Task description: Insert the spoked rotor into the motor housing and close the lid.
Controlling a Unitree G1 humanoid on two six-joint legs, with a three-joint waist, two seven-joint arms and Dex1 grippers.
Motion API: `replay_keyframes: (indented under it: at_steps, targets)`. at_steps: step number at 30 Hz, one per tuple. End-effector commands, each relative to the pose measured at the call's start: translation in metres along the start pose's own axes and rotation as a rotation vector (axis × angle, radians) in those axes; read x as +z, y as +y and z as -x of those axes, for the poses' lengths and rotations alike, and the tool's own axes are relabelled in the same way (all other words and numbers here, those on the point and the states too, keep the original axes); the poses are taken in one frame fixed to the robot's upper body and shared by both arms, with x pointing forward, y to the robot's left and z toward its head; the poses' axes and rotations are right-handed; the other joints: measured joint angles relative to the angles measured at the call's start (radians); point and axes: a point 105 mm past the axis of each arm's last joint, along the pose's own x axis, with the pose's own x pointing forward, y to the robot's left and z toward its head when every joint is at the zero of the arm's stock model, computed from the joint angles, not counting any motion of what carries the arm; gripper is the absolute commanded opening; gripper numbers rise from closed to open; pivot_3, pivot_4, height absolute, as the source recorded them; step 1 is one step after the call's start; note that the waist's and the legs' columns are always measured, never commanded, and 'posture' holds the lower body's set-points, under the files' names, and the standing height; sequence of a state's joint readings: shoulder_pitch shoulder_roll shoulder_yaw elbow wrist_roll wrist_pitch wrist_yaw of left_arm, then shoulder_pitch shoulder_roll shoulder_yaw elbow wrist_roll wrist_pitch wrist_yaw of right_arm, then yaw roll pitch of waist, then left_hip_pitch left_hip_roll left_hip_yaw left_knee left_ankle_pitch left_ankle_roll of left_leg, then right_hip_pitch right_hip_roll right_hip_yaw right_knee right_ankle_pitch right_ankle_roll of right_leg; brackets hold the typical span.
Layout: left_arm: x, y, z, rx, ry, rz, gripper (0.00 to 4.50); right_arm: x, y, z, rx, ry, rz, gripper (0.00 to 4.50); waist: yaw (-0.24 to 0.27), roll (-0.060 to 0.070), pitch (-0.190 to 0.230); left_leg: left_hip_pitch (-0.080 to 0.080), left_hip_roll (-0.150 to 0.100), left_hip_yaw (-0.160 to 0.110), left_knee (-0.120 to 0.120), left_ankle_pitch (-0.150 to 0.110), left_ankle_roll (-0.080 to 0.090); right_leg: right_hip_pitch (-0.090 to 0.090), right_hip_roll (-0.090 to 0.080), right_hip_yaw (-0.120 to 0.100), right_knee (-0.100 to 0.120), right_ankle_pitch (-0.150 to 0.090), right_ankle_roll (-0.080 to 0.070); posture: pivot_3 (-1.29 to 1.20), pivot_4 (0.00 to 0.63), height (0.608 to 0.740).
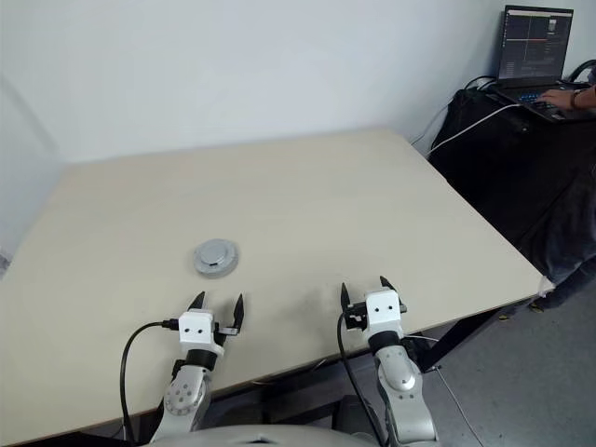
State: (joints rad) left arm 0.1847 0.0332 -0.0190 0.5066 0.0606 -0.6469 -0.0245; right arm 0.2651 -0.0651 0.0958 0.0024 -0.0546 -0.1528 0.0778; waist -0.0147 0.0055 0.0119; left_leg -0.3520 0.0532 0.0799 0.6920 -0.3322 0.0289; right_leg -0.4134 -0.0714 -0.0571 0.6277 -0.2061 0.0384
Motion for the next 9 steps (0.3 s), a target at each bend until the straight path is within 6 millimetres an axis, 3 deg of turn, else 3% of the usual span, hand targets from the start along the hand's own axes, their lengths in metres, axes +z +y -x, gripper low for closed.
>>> replay_keyframes:
  at_steps: [1, 9]
  targets:
    - [0.012, -0.0002, -0.004, -0.007, -0.051, -0.006, 4.47, 0.0108, -0.0016, -0.0019, -0.016, -0.047, -0.006, 4.5, 0.0, 0.0, 0.0, 0.0, 0.0, 0.0, 0.0, 0.0, 0.0, 0.0, 0.0, 0.0, 0.0, 0.0, 0.0, 0.0, 0.0, 0.74]
    - [0.0081, 0.0016, -0.0025, -0.005, -0.038, -0.01, 4.47, 0.0096, 0.0, -0.0011, -0.01, -0.043, -0.013, 4.5, 0.0, 0.0, 0.0, 0.0, 0.0, 0.0, 0.0, 0.0, 0.0, 0.0, 0.0, 0.0, 0.0, 0.0, 0.0, 0.0, 0.0, 0.74]
